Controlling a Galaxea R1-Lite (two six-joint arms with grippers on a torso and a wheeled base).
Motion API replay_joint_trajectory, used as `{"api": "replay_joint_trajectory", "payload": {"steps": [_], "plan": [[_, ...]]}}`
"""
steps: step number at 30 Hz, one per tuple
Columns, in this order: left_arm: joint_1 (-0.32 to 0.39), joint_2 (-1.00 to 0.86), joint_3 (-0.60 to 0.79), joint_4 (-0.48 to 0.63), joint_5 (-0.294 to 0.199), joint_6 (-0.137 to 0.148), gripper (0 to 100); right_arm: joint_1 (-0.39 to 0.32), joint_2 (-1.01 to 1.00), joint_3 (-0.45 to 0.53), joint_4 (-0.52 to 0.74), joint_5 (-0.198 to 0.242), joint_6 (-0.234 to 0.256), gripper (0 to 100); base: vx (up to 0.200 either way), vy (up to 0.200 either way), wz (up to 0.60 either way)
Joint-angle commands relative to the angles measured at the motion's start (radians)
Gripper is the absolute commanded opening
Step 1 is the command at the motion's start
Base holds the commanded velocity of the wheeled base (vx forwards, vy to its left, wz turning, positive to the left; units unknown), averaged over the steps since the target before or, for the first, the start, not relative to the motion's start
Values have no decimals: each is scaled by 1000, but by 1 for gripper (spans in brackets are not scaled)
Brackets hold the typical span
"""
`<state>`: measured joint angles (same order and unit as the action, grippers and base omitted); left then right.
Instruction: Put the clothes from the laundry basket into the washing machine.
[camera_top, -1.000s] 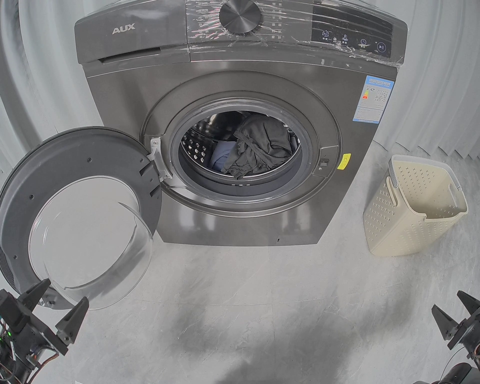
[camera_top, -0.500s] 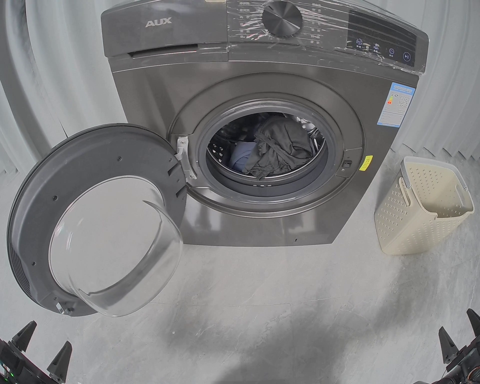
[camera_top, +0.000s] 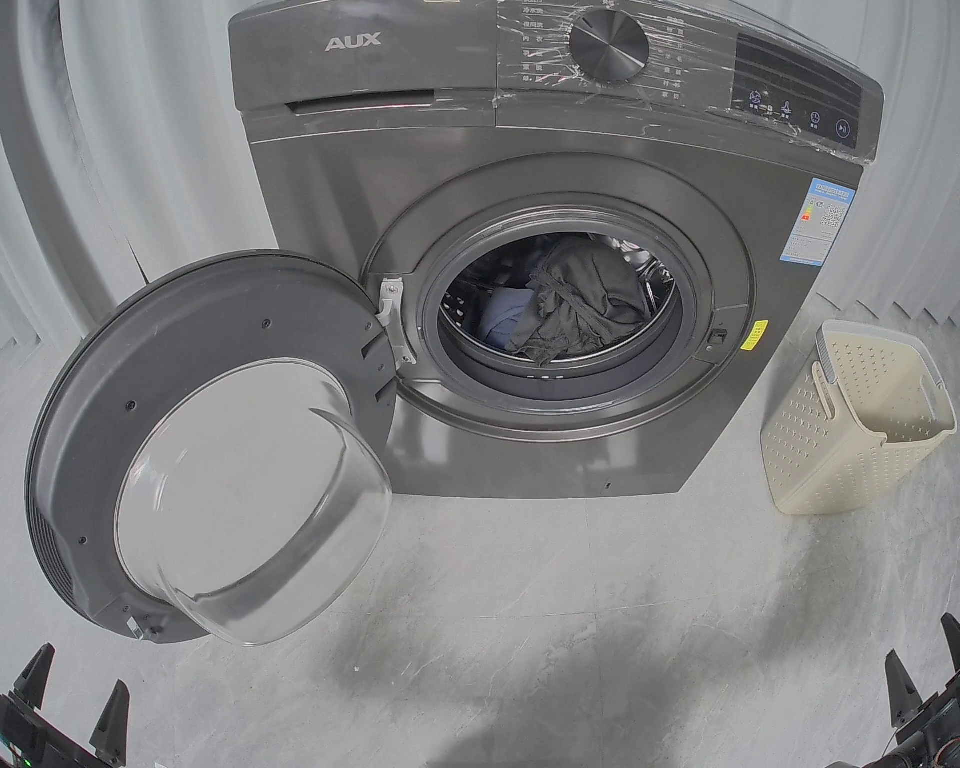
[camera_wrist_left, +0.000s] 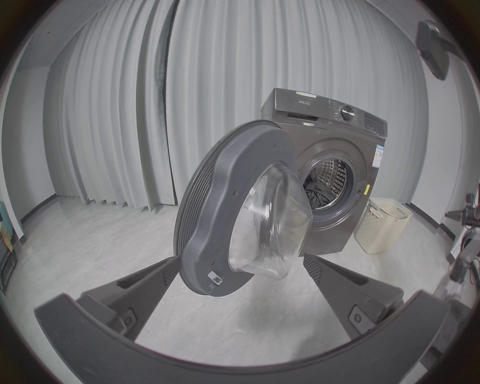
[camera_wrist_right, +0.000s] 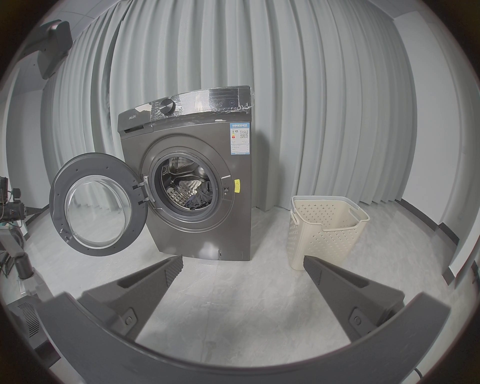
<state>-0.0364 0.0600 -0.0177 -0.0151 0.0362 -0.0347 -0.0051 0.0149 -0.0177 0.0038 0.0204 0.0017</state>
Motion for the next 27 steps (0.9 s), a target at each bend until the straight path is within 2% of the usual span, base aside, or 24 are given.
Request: {"api": "replay_joint_trajectory", "payload": {"steps": [1,13,16,19,24,27], "plan": [[38,-60,18,18,-24,21,100,-3,-3,18,-1,10,-2,100,0,0,0],[38,-60,18,17,-24,13,100,1,-4,18,-1,10,0,100,0,200,0],[38,-60,18,17,-24,13,100,1,-4,18,-1,9,1,100,0,0,0],[38,-58,18,17,-24,-1,100,1,-4,18,-1,9,1,100,0,0,0],[36,-58,18,17,-24,-8,100,1,-4,18,-1,9,1,100,-200,0,0],[36,-58,18,17,-25,-7,100,1,-4,18,-1,9,1,100,0,0,0]]}}
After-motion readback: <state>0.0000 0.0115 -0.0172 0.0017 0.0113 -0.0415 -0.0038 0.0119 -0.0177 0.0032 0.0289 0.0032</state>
